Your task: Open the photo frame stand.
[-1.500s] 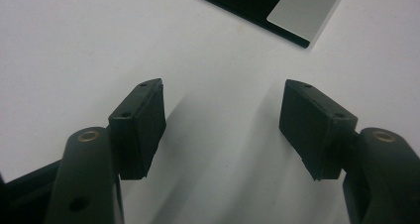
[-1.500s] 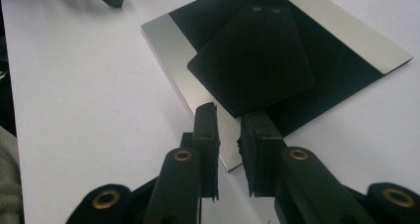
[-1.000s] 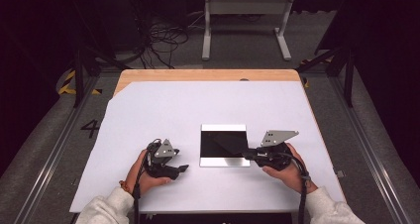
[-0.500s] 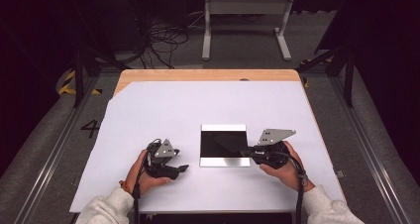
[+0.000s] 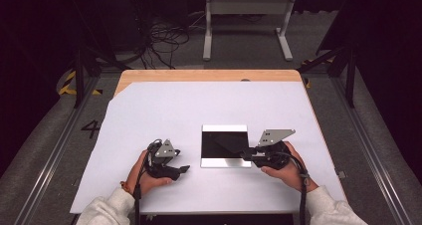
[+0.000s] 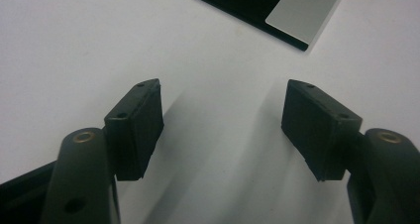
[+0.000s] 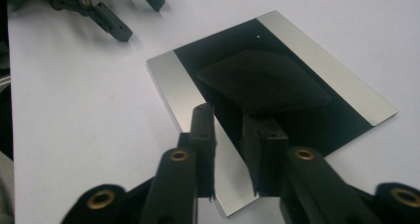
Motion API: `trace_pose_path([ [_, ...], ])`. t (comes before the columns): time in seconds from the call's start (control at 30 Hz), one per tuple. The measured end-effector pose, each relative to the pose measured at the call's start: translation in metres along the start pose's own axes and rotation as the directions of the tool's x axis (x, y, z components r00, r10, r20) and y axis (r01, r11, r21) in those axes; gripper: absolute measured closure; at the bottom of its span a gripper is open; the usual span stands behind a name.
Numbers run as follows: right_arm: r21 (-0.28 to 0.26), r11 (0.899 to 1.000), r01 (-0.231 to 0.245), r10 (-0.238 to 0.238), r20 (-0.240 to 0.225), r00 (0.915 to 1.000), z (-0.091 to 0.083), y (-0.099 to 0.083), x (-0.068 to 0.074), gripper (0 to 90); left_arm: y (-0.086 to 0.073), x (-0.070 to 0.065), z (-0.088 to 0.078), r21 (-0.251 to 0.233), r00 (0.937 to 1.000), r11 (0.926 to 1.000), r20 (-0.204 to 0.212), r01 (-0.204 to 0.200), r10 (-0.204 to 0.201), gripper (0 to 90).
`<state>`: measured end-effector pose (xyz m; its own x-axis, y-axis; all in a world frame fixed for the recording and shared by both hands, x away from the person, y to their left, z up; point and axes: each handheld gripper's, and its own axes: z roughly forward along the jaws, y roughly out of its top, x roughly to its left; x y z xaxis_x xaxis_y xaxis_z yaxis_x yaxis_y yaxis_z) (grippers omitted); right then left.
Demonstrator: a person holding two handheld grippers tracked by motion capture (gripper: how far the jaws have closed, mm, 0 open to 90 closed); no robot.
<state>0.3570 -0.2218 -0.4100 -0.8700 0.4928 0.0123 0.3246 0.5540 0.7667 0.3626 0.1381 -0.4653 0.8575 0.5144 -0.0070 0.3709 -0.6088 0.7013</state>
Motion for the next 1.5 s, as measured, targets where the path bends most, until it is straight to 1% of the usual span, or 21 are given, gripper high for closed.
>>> trace_pose_path([
  [0.07, 0.008, 1.000, -0.007, 0.007, -0.008, 0.9999, 0.001, -0.001, -0.001, 64.7, 0.001, -0.001, 0.000, -0.001, 1.0000, 1.0000, 0.007, -0.002, 0.002, 32.4],
  [0.1, 0.008, 1.000, -0.007, 0.007, -0.008, 0.9999, 0.001, -0.001, -0.001, 64.7, 0.001, -0.001, 0.000, -0.001, 1.0000, 1.0000, 0.007, -0.002, 0.002, 32.4],
  [0.13, 0.008, 1.000, -0.011, 0.011, -0.027, 0.9996, 0.001, 0.000, -0.001, 60.9, 0.001, -0.002, 0.001, 0.000, 1.0000, 1.0000, 0.009, -0.004, 0.004, 32.4],
  [0.17, 0.007, 1.000, -0.013, 0.014, -0.029, 0.9995, 0.000, 0.001, -0.001, 58.6, 0.001, -0.002, 0.001, 0.001, 0.9999, 1.0000, 0.008, -0.008, 0.008, 32.2],
  [0.27, 0.007, 1.000, -0.016, 0.017, -0.026, 0.9995, 0.001, 0.001, -0.001, 56.7, 0.002, -0.002, 0.001, 0.003, 1.0000, 1.0000, 0.005, -0.008, 0.008, 31.9],
  [0.33, 0.014, 0.999, -0.031, 0.031, -0.017, 0.9994, 0.001, 0.000, -0.002, 54.7, 0.003, -0.004, 0.002, 0.003, 0.9998, 0.9999, 0.013, -0.017, 0.017, 31.9],
  [0.4, 0.018, 0.999, -0.037, 0.037, -0.006, 0.9993, 0.001, 0.000, -0.004, 54.2, 0.003, -0.005, 0.002, 0.001, 0.9997, 0.9999, 0.018, -0.017, 0.017, 31.9],
  [0.5, 0.006, 0.999, -0.054, 0.054, -0.003, 0.9985, -0.002, 0.000, -0.007, 53.0, 0.004, -0.006, 0.003, -0.002, 0.9995, 0.9998, 0.025, -0.022, 0.022, 32.0],
  [0.63, 0.004, 0.998, -0.064, 0.064, -0.008, 0.9979, -0.007, -0.001, -0.011, 52.3, 0.006, -0.007, 0.004, -0.001, 0.9994, 0.9998, 0.029, -0.020, 0.020, 32.0],
  [0.8, -0.014, 0.996, -0.084, 0.083, -0.014, 0.9964, -0.011, -0.002, -0.014, 52.0, 0.006, -0.007, 0.005, -0.002, 0.9994, 0.9997, 0.026, -0.023, 0.023, 32.1],
  [0.87, -0.018, 0.996, -0.089, 0.089, -0.013, 0.9960, -0.013, -0.001, -0.015, 51.2, 0.007, -0.006, 0.005, -0.007, 0.9994, 0.9998, 0.028, -0.017, 0.017, 32.1],
  [0.93, -0.029, 0.995, -0.097, 0.096, -0.025, 0.9950, -0.015, 0.000, -0.015, 51.1, 0.007, -0.006, 0.005, -0.007, 0.9996, 0.9999, 0.027, -0.013, 0.013, 31.9],
  [1.03, -0.042, 0.994, -0.105, 0.104, -0.013, 0.9945, -0.019, 0.001, -0.016, 51.1, 0.008, -0.006, 0.005, -0.013, 0.9996, 0.9999, 0.026, -0.010, 0.010, 32.0],
  [1.07, -0.049, 0.992, -0.114, 0.114, 0.000, 0.9934, -0.020, 0.003, -0.017, 51.6, 0.009, -0.007, 0.005, -0.012, 0.9996, 0.9998, 0.025, -0.015, 0.015, 32.1],
  [1.13, -0.061, 0.991, -0.117, 0.117, 0.003, 0.9931, -0.022, 0.004, -0.017, 51.9, 0.009, -0.007, 0.006, -0.010, 0.9994, 0.9999, 0.030, -0.014, 0.014, 32.2],
  [1.23, -0.077, 0.989, -0.125, 0.127, 0.013, 0.9919, -0.024, 0.007, -0.018, 52.0, 0.009, -0.007, 0.007, -0.003, 0.9995, 0.9998, 0.025, -0.022, 0.022, 32.4],
  [1.27, -0.081, 0.988, -0.129, 0.130, 0.012, 0.9914, -0.024, 0.007, -0.018, 52.0, 0.010, -0.007, 0.007, -0.001, 0.9995, 0.9998, 0.026, -0.018, 0.018, 32.4],
  [1.33, -0.086, 0.987, -0.136, 0.138, 0.024, 0.9901, -0.024, 0.008, -0.019, 52.0, 0.010, -0.007, 0.008, -0.001, 0.9994, 0.9998, 0.025, -0.022, 0.022, 32.5],
  [1.4, -0.090, 0.986, -0.143, 0.145, 0.024, 0.9891, -0.024, 0.009, -0.019, 51.9, 0.011, -0.008, 0.009, -0.001, 0.9993, 0.9997, 0.028, -0.025, 0.025, 32.5],
  [1.47, -0.113, 0.979, -0.172, 0.177, 0.036, 0.9836, -0.023, 0.012, -0.020, 50.4, 0.012, -0.009, 0.010, 0.000, 0.9991, 0.9996, 0.029, -0.029, 0.029, 32.7],
  [1.5, -0.116, 0.977, -0.179, 0.184, 0.037, 0.9822, -0.023, 0.013, -0.020, 50.3, 0.013, -0.009, 0.011, 0.002, 0.9989, 0.9993, 0.031, -0.036, 0.036, 32.7],
])
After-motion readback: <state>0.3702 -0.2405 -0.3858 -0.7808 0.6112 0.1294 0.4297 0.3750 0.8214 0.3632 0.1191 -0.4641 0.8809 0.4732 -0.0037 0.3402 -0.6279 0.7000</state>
